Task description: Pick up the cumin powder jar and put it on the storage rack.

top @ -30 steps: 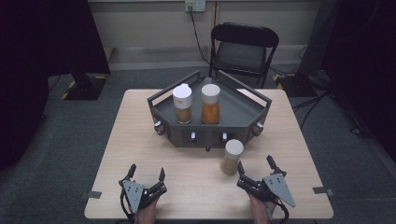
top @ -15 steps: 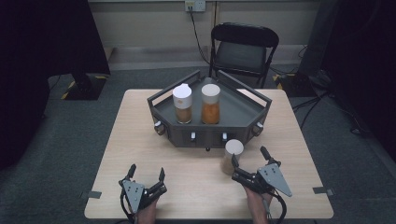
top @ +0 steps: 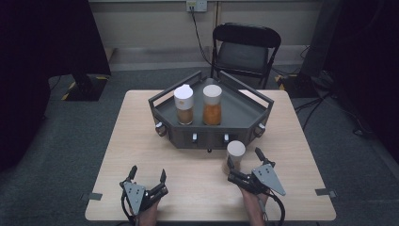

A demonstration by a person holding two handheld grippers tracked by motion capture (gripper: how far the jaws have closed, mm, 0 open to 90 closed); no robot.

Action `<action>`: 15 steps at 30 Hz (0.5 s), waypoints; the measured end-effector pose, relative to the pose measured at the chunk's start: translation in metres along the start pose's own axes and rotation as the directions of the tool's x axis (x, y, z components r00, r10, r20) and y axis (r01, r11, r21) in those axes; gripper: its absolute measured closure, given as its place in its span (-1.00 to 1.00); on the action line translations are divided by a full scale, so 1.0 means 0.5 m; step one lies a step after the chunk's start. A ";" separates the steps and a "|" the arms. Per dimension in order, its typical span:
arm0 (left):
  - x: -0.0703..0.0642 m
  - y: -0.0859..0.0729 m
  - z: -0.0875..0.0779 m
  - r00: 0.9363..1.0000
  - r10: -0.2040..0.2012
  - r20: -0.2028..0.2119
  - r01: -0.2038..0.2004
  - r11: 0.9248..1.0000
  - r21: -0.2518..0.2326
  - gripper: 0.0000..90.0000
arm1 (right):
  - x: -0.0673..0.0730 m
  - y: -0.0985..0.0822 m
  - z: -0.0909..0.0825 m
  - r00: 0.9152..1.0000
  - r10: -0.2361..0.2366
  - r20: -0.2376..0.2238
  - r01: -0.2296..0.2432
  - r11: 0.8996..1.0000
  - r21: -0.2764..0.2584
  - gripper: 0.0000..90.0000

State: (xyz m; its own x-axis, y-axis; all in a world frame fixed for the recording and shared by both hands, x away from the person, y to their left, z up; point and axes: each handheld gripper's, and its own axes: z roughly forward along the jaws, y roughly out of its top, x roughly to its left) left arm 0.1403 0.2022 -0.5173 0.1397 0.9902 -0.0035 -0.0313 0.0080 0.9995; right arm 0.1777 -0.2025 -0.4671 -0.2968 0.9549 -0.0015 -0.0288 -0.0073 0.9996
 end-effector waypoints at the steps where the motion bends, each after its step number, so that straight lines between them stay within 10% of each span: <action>1: 0.000 0.000 0.000 1.000 0.000 0.000 0.000 1.000 0.000 -0.95 | 0.002 -0.001 0.002 1.000 -0.001 0.002 0.001 1.000 0.001 -0.96; 15: 0.000 0.000 0.000 1.000 0.000 0.000 0.000 1.000 0.000 -0.95 | 0.008 -0.001 0.027 1.000 -0.006 0.004 0.006 0.999 0.042 -0.86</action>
State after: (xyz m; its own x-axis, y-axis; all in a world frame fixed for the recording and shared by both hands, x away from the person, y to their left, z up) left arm 0.1403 0.2023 -0.5173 0.1400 0.9901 -0.0034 -0.0312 0.0079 0.9995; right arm 0.1897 -0.1947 -0.4672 -0.2926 0.9562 -0.0074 0.0092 0.0105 0.9999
